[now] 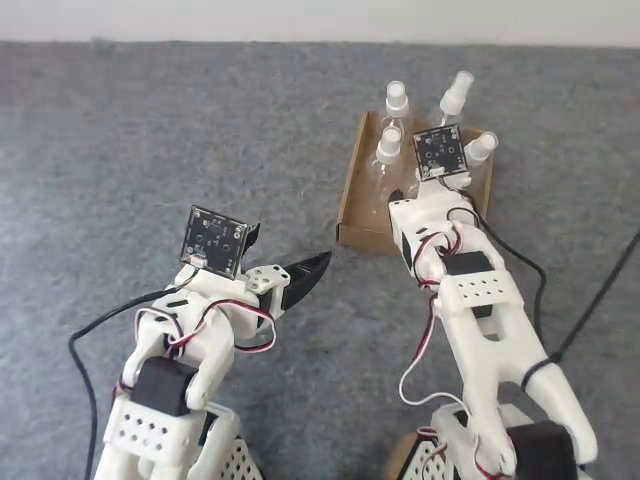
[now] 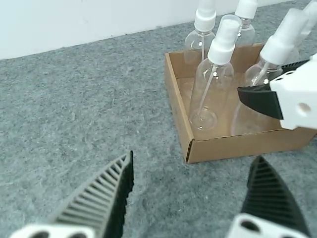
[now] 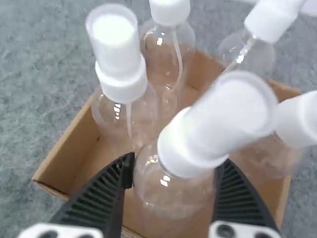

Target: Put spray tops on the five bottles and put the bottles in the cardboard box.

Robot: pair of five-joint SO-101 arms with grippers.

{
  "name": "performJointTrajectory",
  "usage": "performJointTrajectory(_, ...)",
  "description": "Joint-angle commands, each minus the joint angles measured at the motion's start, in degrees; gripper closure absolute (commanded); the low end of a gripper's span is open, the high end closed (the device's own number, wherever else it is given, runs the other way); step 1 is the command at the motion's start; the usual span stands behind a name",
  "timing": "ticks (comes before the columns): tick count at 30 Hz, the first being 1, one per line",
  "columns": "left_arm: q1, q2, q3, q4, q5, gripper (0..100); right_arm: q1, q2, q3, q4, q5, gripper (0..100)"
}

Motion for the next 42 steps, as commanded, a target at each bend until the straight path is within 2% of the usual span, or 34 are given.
performJointTrajectory(1, 0.3, -1.1, -0.4, -0.7, -0.6, 66, 1.3, -0.1, -0.6, -2.9, 0.6, 82.0)
performJointTrajectory(18, 0.4, -1.1, -0.4, -0.7, -0.6, 66, 1.8, 1.3, -0.6, -2.5, 0.7, 81.6)
performJointTrajectory(25, 0.3, -1.1, -0.4, -0.7, -0.6, 66, 0.7, 1.2, -0.6, -0.1, 1.0, 68.4)
performJointTrajectory(38, 0.3, -1.1, -0.4, -0.7, -0.6, 66, -0.4, 0.5, -1.5, 0.0, 1.1, 68.5)
performJointTrajectory(42, 0.3, -1.1, -0.4, -0.7, -0.6, 66, -0.4, 0.5, -3.9, 3.4, 1.1, 68.5)
